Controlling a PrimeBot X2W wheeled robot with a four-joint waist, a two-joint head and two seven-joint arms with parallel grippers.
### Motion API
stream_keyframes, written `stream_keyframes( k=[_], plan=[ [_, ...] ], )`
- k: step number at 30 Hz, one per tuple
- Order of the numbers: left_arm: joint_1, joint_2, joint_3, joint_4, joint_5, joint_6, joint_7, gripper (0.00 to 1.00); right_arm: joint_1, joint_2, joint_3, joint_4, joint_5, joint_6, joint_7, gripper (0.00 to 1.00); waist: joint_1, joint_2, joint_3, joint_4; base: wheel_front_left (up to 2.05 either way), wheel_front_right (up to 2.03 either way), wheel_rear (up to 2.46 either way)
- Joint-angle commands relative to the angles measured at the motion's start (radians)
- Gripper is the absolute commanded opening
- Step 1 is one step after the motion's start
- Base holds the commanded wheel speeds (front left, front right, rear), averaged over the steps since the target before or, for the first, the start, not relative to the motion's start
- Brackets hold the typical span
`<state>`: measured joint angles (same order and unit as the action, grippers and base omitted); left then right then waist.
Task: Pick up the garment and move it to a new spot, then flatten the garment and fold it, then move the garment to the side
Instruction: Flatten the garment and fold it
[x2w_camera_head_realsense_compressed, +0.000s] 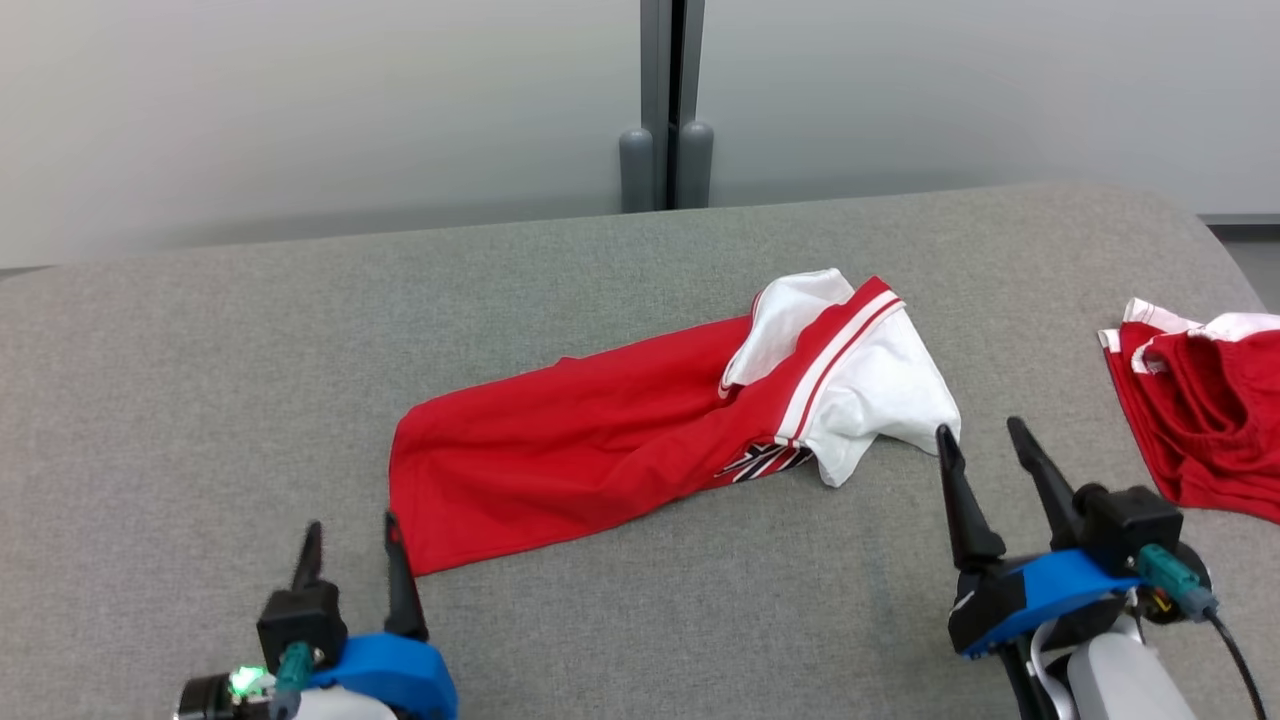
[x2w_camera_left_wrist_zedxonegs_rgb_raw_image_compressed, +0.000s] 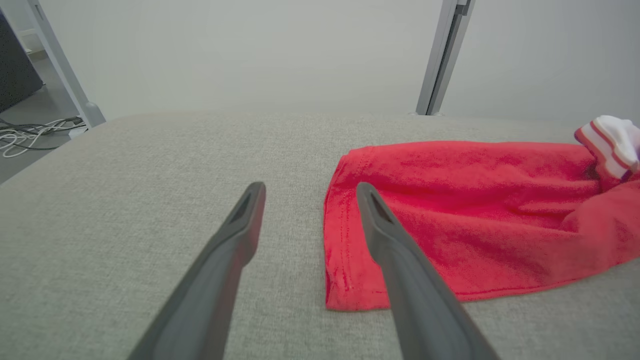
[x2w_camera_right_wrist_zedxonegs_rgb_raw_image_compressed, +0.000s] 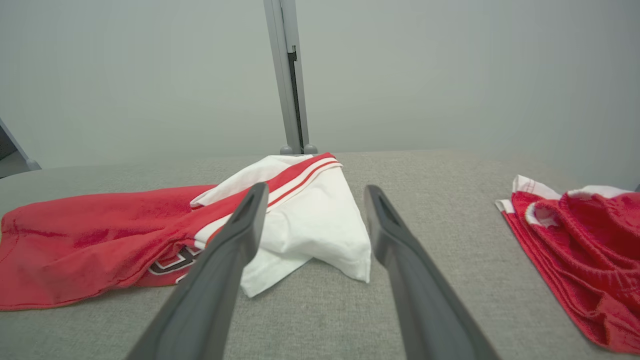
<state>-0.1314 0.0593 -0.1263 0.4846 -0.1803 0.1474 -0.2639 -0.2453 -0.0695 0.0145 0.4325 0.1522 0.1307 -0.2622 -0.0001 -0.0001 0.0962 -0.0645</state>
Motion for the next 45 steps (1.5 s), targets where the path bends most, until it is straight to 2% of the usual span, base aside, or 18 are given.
stream_keyframes(
  k=[1,8,15,26,30,31,32,33,45],
  plan=[
    [0.016,-0.004,-0.007,-0.007,0.005,-0.007,-0.001,1.00,0.025,0.003,0.003,-0.002,-0.009,0.000,-0.003,1.00,0.0001,0.0001,-0.010,0.001,0.00,0.00,0.00],
    [0.084,-0.009,-0.020,-0.024,0.009,-0.022,-0.001,1.00,0.073,0.014,0.028,0.024,-0.019,0.000,-0.003,1.00,0.0001,0.0001,-0.037,0.017,0.00,0.00,0.00],
    [0.052,-0.009,-0.046,-0.019,-0.038,-0.025,0.000,1.00,0.053,0.017,0.045,0.024,-0.016,0.000,-0.003,1.00,0.0001,0.0001,-0.005,0.010,0.00,0.00,0.00],
    [-0.031,-0.009,-0.046,0.116,-0.128,-0.022,-0.001,1.00,-0.001,0.006,0.053,0.033,0.008,0.000,-0.003,1.00,0.0001,0.0001,0.078,-0.029,0.00,0.00,0.00],
    [-0.047,-0.009,-0.063,0.146,-0.126,-0.027,-0.001,1.00,-0.004,0.002,0.044,0.037,0.015,0.000,-0.003,1.00,0.0001,0.0001,0.092,-0.033,0.00,0.00,0.00],
    [-0.054,-0.009,-0.066,0.153,-0.127,-0.032,0.000,0.66,-0.005,0.000,0.039,0.041,0.017,0.000,-0.003,1.00,0.0001,0.0001,0.095,-0.032,0.00,0.00,0.00],
    [-0.061,-0.009,-0.067,0.162,-0.128,-0.031,0.000,0.09,-0.008,-0.002,0.036,0.046,0.018,0.000,-0.003,1.00,0.0001,0.0001,0.098,-0.032,0.00,0.00,0.00],
    [-0.065,-0.010,-0.066,0.166,-0.131,-0.031,0.000,0.00,-0.012,-0.004,0.028,0.055,0.021,0.000,-0.003,1.00,0.0001,0.0001,0.102,-0.032,0.00,0.00,0.00],
    [-0.067,-0.009,-0.073,0.098,-0.113,-0.018,0.000,0.00,-0.110,-0.053,-0.037,0.217,0.048,0.000,-0.003,1.00,0.0001,0.0001,0.146,0.004,0.00,0.00,0.00]
  ],
)
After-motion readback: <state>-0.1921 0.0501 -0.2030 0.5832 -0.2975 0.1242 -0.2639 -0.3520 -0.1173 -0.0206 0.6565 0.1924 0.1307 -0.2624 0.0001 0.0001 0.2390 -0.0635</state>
